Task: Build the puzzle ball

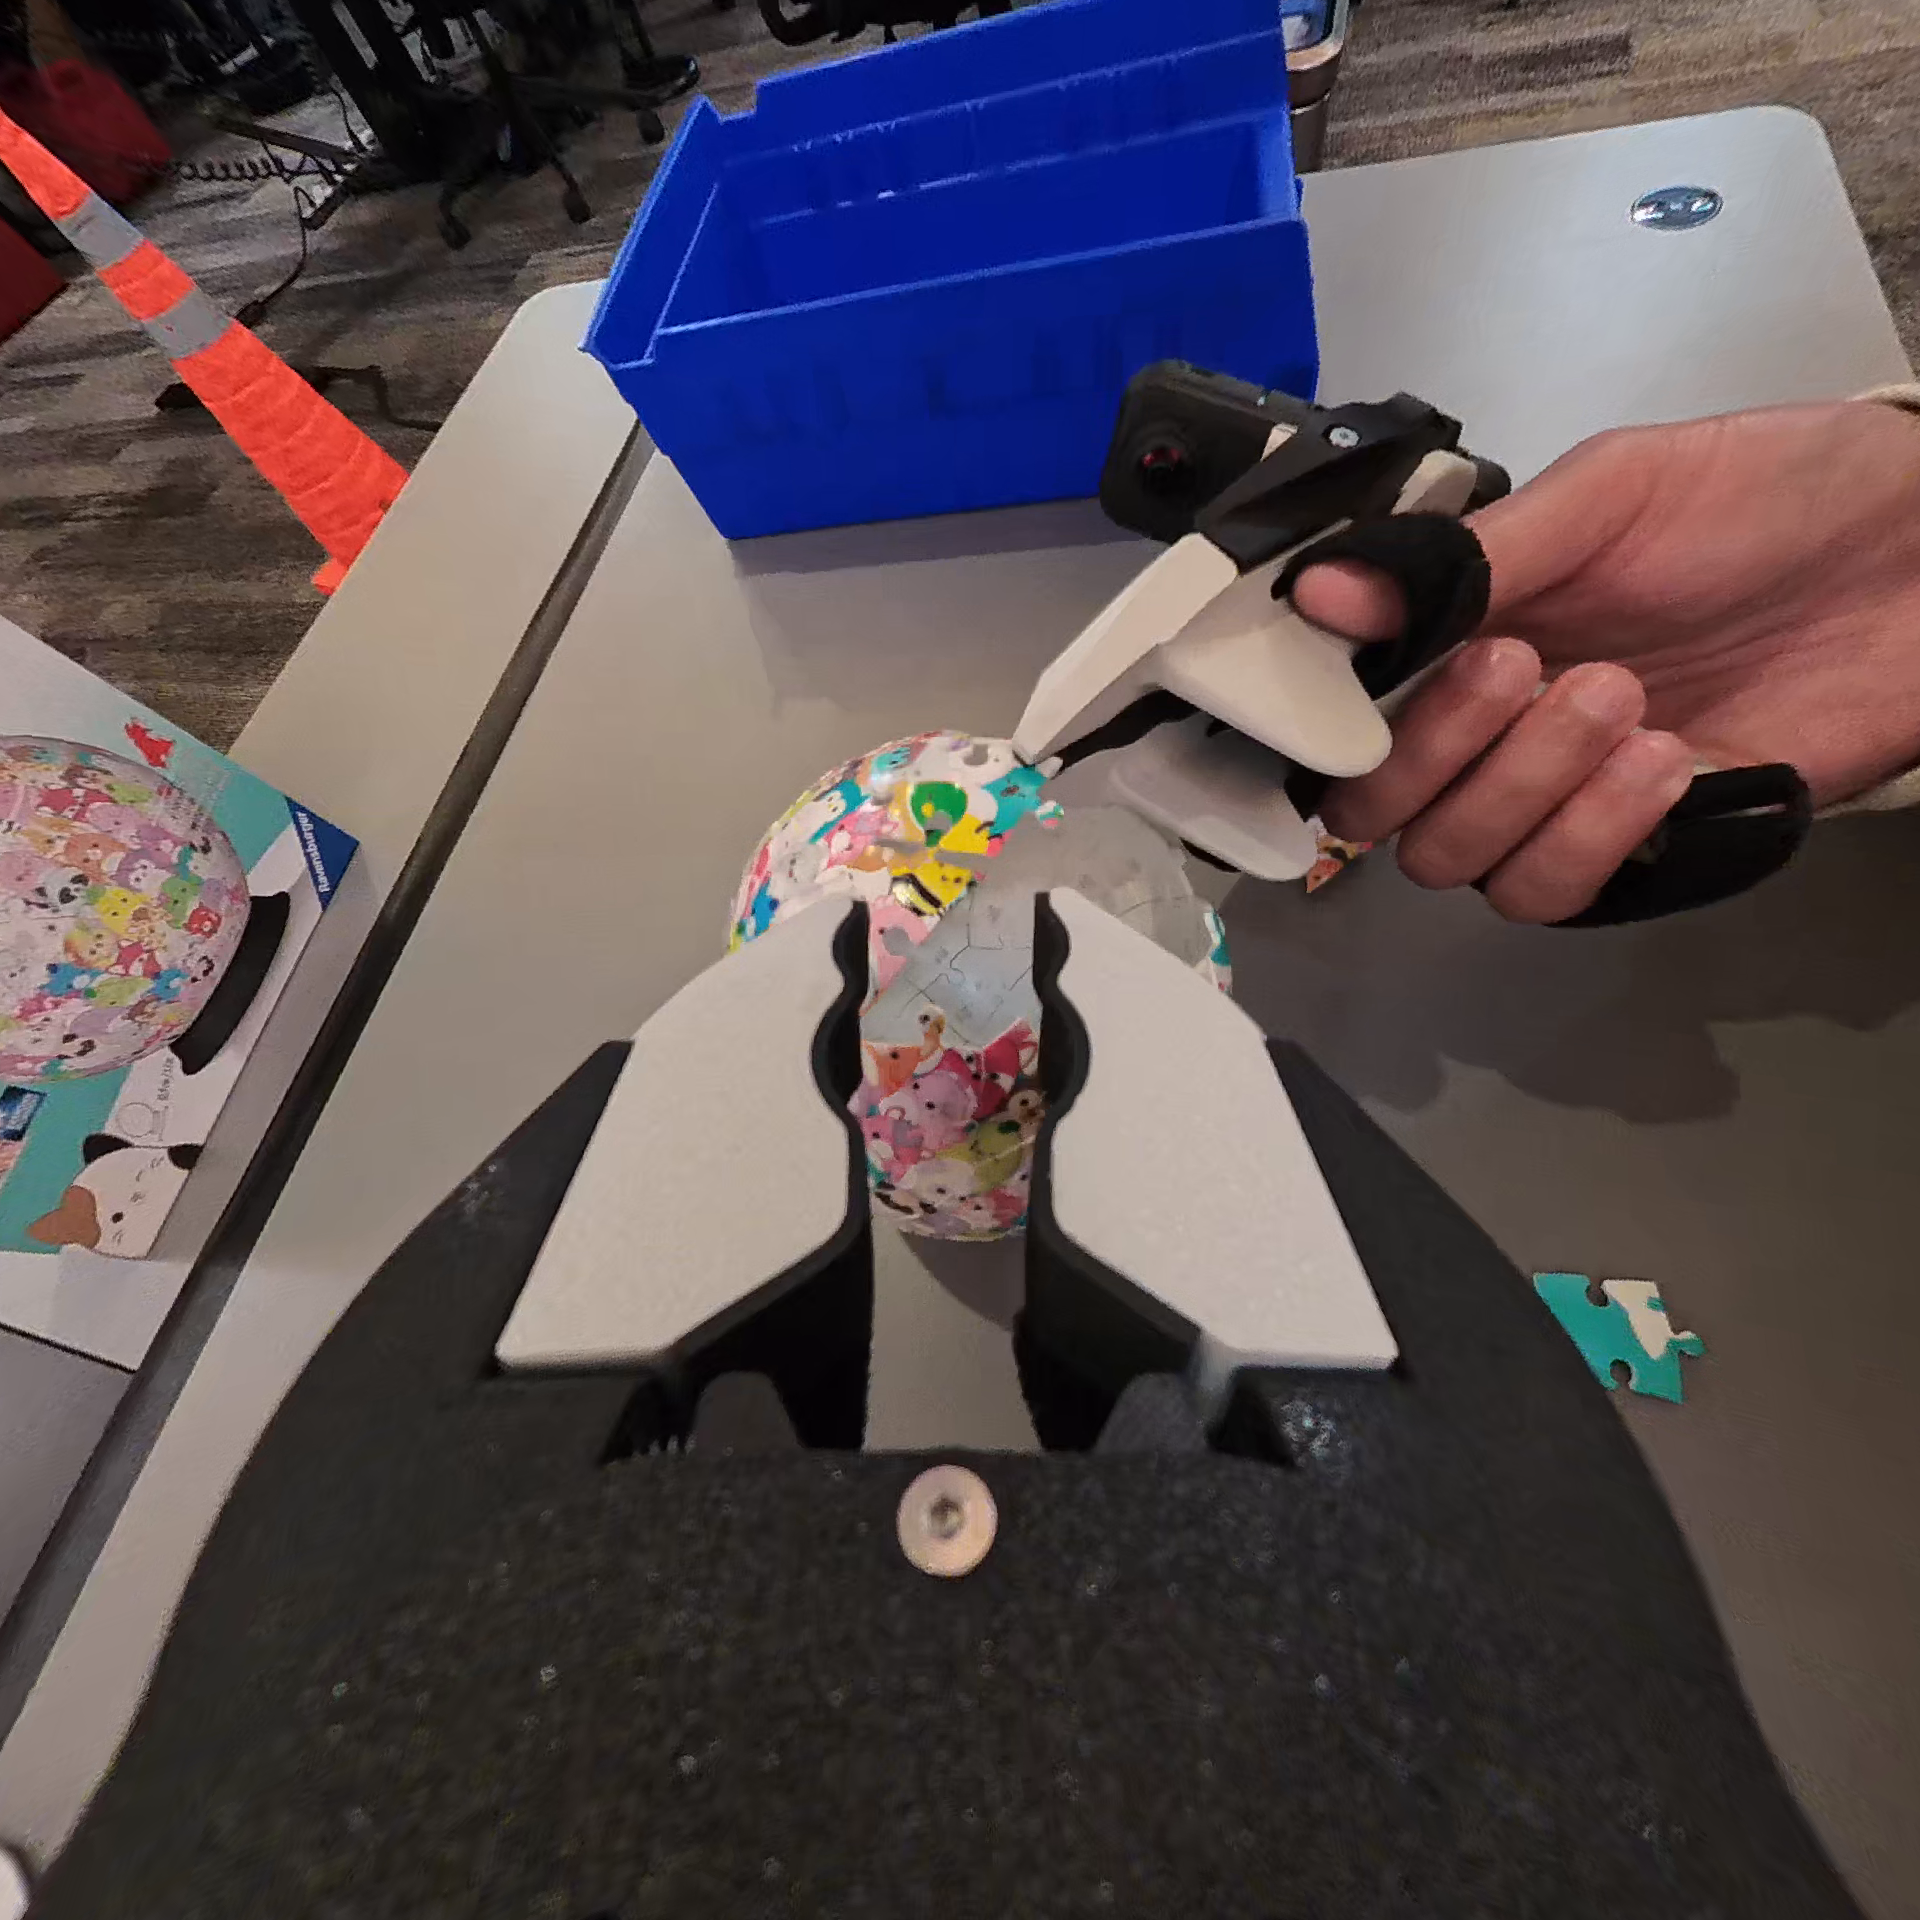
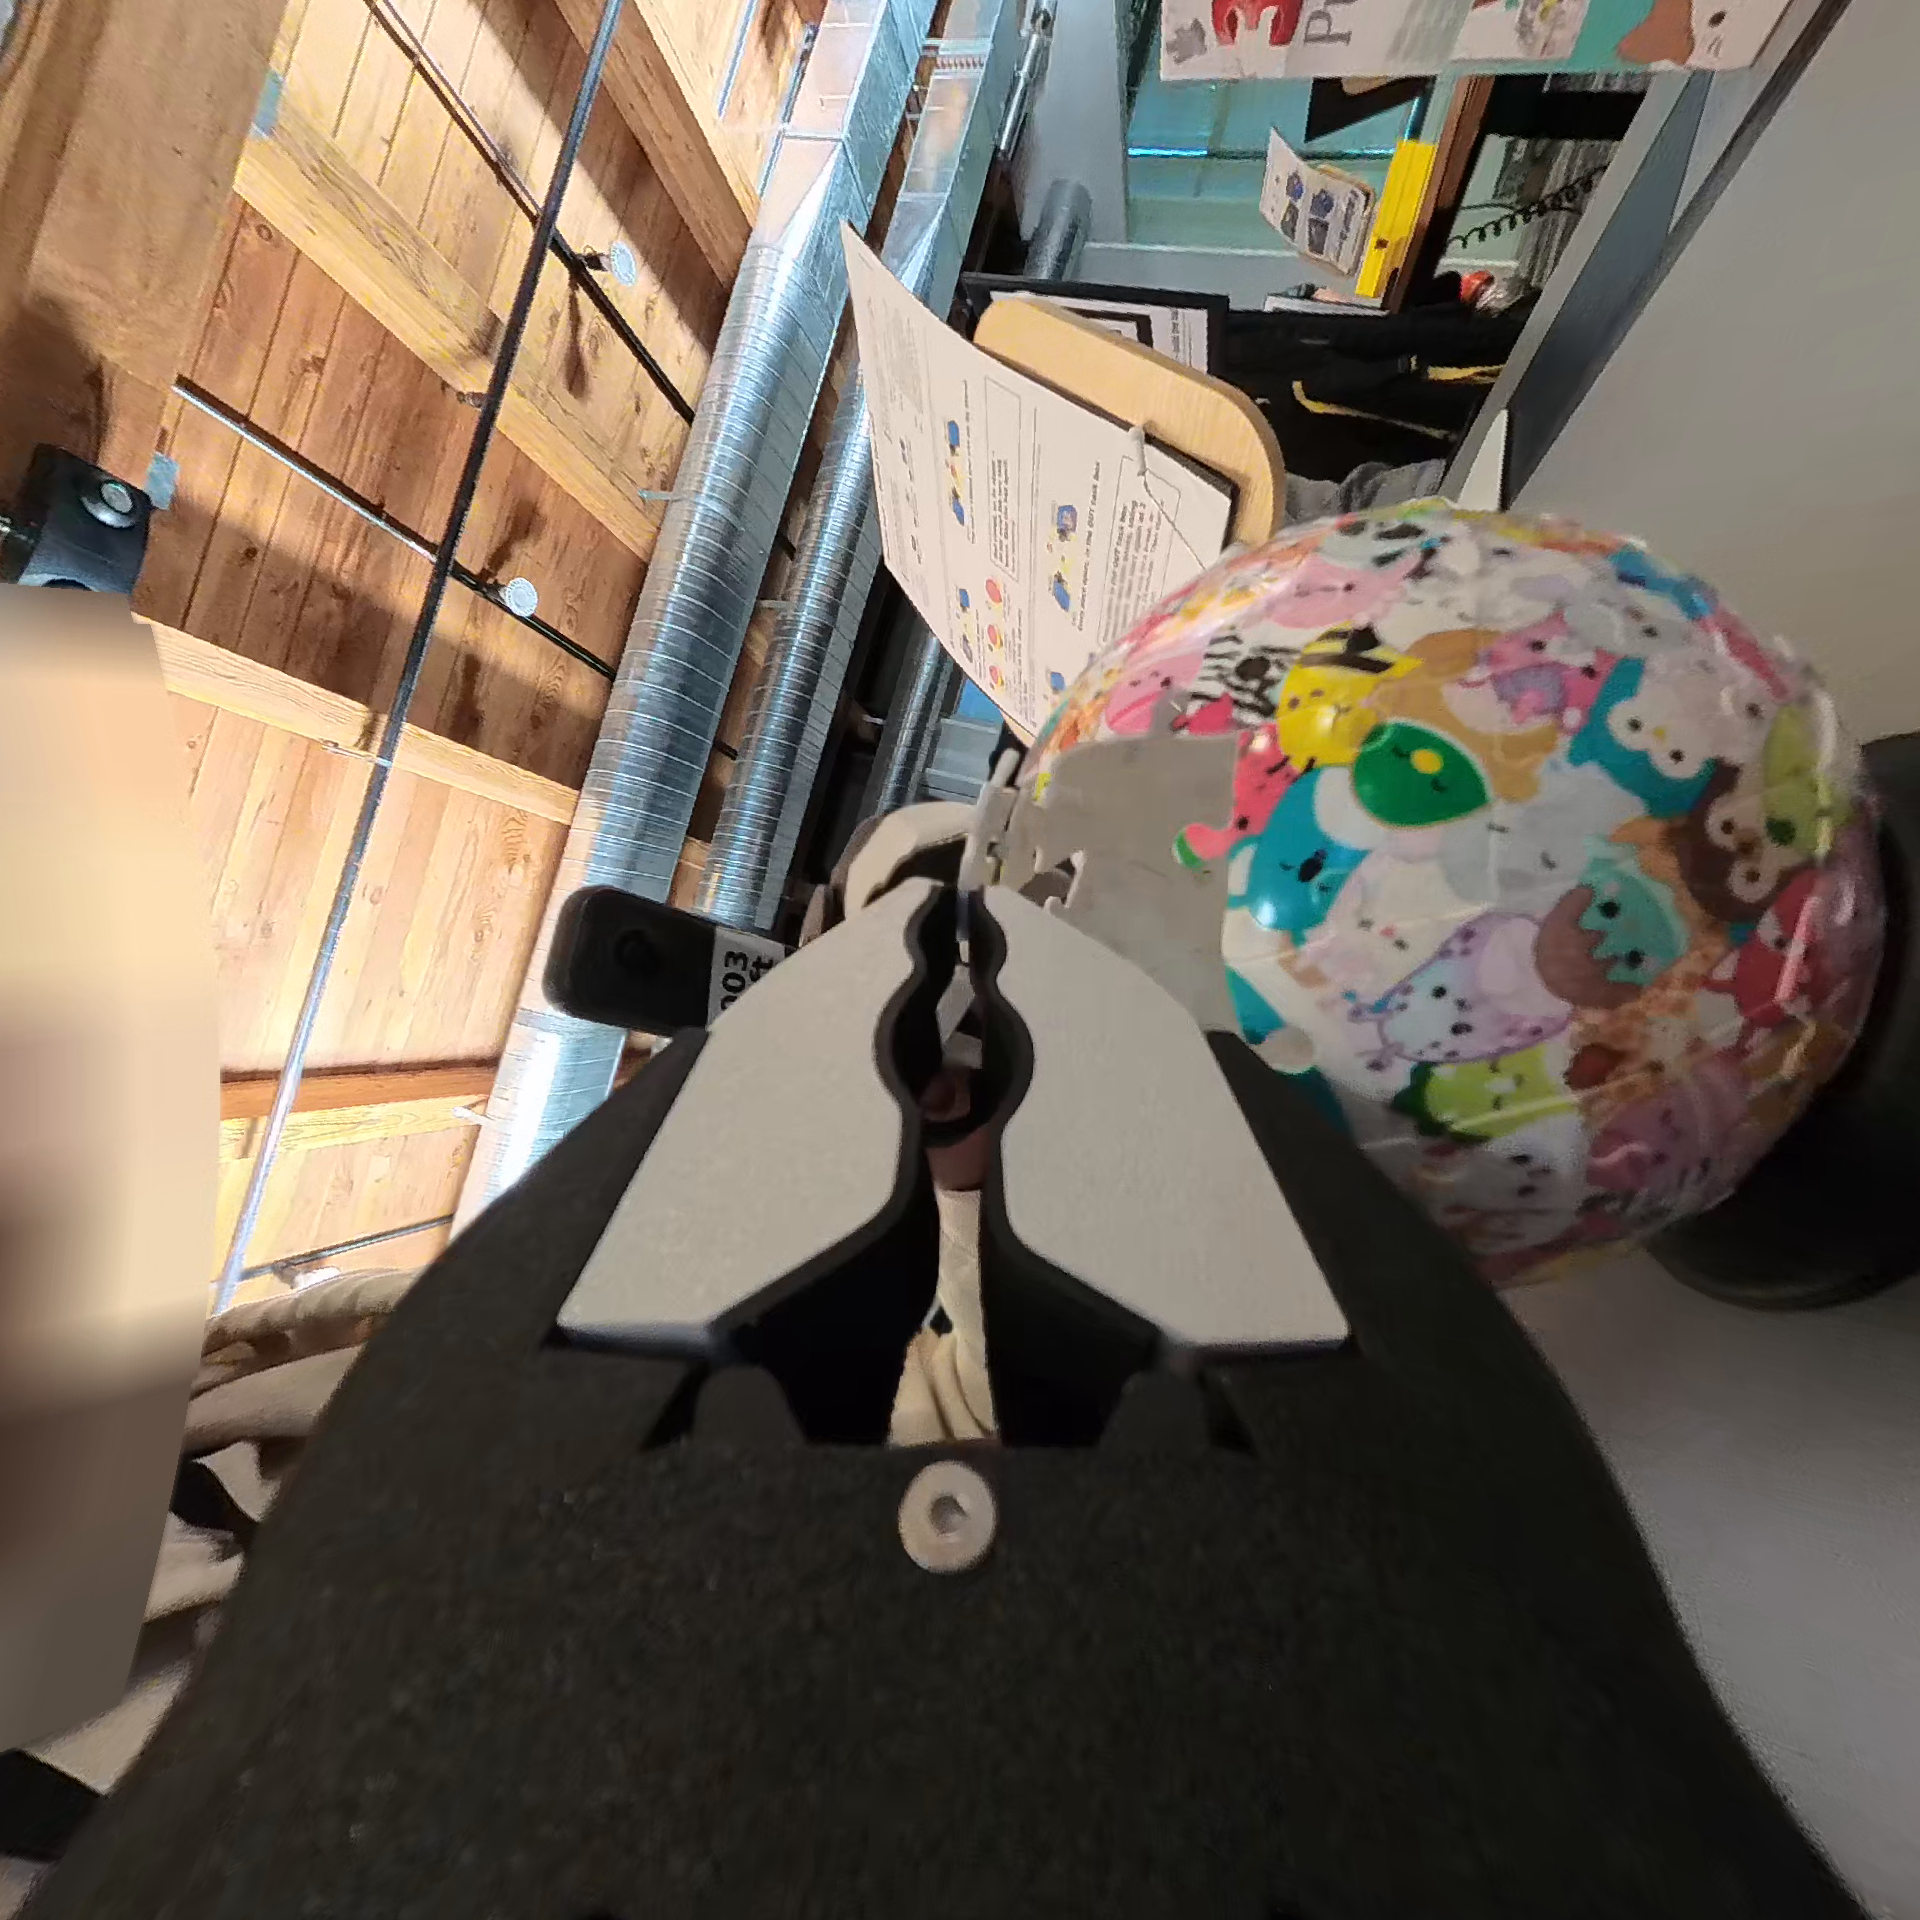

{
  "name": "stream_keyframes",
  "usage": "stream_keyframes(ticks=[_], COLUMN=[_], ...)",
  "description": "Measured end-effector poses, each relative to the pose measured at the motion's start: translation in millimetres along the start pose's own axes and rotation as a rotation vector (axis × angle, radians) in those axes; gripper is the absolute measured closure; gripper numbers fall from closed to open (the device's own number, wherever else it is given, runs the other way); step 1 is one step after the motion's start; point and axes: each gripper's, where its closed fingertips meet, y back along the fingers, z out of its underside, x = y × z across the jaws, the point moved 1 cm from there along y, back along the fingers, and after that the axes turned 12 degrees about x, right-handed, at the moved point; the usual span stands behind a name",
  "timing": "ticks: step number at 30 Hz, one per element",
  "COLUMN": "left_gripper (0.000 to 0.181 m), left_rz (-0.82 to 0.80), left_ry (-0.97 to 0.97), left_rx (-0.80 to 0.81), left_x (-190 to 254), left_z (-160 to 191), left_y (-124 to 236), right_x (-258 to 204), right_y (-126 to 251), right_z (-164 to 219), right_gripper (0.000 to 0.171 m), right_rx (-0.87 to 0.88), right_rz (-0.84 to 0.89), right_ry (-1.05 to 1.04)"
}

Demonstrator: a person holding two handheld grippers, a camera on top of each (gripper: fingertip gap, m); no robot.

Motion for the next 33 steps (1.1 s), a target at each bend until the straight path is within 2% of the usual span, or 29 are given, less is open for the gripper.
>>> stream_keyframes(ticks=[33], left_gripper=[0.155], left_rz=[-0.022], left_ry=[-0.121], left_rx=[-0.082], left_x=[-10.1], left_z=[2.1], left_y=[-9.6], right_x=[3.9], right_y=[-1.4], right_z=[-0.8], right_gripper=[0.169], right_rx=[-0.005], right_rz=[0.008], right_ry=[-0.078])
